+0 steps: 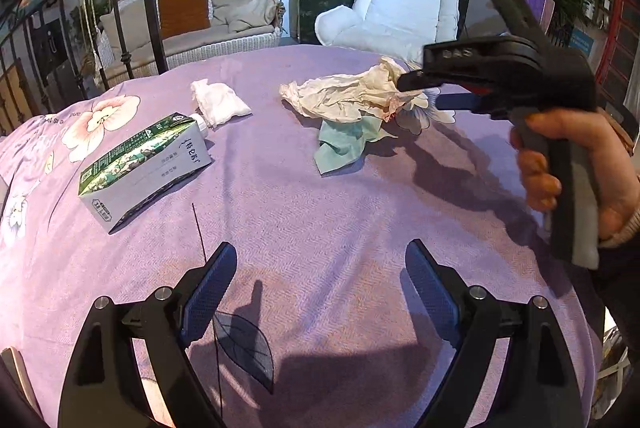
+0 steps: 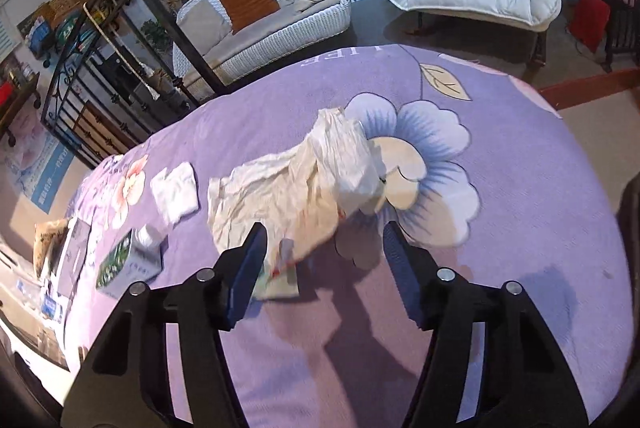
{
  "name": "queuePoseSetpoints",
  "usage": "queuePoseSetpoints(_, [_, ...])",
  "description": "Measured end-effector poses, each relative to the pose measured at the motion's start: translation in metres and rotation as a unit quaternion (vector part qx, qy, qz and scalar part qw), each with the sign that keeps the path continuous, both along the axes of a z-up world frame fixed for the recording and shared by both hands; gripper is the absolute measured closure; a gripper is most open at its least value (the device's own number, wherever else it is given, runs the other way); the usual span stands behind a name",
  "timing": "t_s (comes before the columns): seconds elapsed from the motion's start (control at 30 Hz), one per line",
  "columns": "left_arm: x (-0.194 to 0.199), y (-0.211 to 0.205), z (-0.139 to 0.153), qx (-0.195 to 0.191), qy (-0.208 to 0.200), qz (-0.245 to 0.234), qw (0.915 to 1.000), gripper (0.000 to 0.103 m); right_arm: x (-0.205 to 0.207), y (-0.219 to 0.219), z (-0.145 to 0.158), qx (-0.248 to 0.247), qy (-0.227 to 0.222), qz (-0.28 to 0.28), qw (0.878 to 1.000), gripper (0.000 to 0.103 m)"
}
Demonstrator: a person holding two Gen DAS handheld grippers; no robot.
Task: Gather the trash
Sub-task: 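Move both open tools back over the table toward the crumpled paper, then grasp the crumpled white paper with the right tool while the left tool grasps the light green tissue, then carry the white paper in the right tool and green tissue in the left tool over the bin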
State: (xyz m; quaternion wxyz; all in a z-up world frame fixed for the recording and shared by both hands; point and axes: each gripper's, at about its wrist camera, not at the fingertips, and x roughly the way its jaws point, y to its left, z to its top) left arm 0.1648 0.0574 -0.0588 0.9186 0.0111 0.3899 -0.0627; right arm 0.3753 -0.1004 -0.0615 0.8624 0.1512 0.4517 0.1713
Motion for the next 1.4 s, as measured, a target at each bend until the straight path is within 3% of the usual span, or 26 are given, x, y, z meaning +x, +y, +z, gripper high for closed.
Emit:
queuePoseSetpoints(0.17, [0.008, 0.000, -0.003, 0.001, 0.004, -0.007, 1.0000, 0.018, 0.026, 0.006, -0.012, 0.022, 0.026, -0.016, 0.999, 0.058])
queuePoseSetpoints(0.23, [0.011, 0.001, -0.004, -0.002, 0.007, -0.009, 0.9999, 0.017, 0.030, 0.008, -0.016, 0.024, 0.028, -0.017, 0.999, 0.074])
queuePoseSetpoints(0.4, [0.018, 0.003, -0.007, -0.011, 0.018, -0.011, 0.9997, 0.018, 0.023, 0.001, -0.012, 0.043, 0.014, -0.026, 0.999, 0.082])
queuePoseSetpoints(0.57, [0.031, -0.004, -0.006, -0.013, 0.023, -0.025, 0.9993, 0.018, 0.007, -0.019, 0.017, 0.058, -0.027, -0.038, 0.997, 0.083])
queuePoseSetpoints(0.73, [0.054, -0.015, -0.005, -0.021, 0.027, -0.042, 0.9985, 0.018, -0.016, -0.038, 0.045, 0.031, -0.076, -0.052, 0.995, 0.083])
queuePoseSetpoints(1.0, [0.097, -0.022, -0.008, -0.028, 0.037, -0.036, 0.9982, 0.018, -0.053, -0.070, 0.063, -0.015, -0.124, -0.070, 0.990, 0.083])
queuePoseSetpoints(1.17, [0.117, -0.032, -0.011, -0.025, 0.040, -0.043, 0.9980, 0.023, -0.066, -0.095, 0.065, -0.028, -0.135, -0.091, 0.986, 0.083])
queuePoseSetpoints(1.23, [0.123, -0.037, -0.014, -0.019, 0.044, -0.042, 0.9980, 0.028, -0.071, -0.105, 0.063, -0.031, -0.135, -0.098, 0.986, 0.083])
queuePoseSetpoints(1.4, [0.136, -0.048, -0.024, 0.000, 0.060, -0.038, 0.9975, 0.055, -0.084, -0.120, 0.060, -0.034, -0.131, -0.112, 0.984, 0.083])
